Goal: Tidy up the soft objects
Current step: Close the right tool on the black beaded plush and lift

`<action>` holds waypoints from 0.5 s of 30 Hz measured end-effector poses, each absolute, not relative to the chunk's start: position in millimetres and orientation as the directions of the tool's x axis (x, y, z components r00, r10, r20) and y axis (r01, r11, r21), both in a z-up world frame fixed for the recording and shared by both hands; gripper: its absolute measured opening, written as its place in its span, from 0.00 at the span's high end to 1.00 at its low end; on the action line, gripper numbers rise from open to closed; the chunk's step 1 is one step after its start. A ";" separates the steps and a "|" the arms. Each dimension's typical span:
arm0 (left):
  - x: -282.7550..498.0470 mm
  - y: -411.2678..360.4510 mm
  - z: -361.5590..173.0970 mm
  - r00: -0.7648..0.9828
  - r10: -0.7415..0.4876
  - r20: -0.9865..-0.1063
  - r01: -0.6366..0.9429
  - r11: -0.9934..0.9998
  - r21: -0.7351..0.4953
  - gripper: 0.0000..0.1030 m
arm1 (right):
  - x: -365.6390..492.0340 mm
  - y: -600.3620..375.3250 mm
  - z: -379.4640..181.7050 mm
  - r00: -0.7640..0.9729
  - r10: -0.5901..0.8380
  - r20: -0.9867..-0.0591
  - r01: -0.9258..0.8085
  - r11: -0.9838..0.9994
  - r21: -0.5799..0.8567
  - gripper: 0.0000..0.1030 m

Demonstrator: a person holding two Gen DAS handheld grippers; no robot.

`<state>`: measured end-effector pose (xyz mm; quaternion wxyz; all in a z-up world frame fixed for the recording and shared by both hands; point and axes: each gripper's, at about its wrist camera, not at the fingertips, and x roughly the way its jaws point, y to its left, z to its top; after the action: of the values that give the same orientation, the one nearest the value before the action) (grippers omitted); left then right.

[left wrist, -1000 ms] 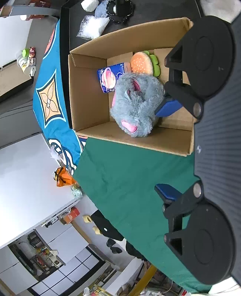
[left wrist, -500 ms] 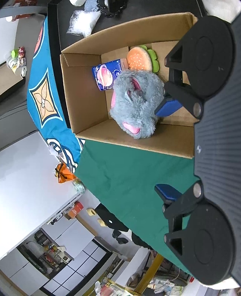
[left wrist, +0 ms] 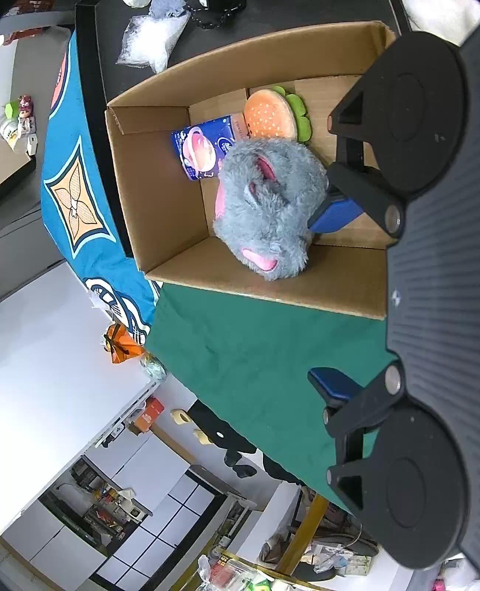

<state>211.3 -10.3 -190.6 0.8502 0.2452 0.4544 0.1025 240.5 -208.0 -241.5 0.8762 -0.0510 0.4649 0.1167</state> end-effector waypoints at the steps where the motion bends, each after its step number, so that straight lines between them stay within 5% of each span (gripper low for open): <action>1: 210.8 -10.4 -190.4 0.566 0.399 -0.721 0.048 0.857 0.513 0.23 | 239.4 -207.7 -240.6 0.543 0.152 -0.826 -0.252 0.968 0.012 0.68; 15: 204.8 -13.2 -186.9 0.577 0.409 -0.707 0.048 0.847 0.530 0.23 | 229.2 -214.7 -210.6 0.585 0.143 -0.799 -0.207 0.978 0.023 0.72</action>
<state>204.8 -13.2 -186.9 0.8506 0.2555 0.4472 0.1061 229.2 -214.7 -210.6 0.8894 -0.0363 0.4450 0.0984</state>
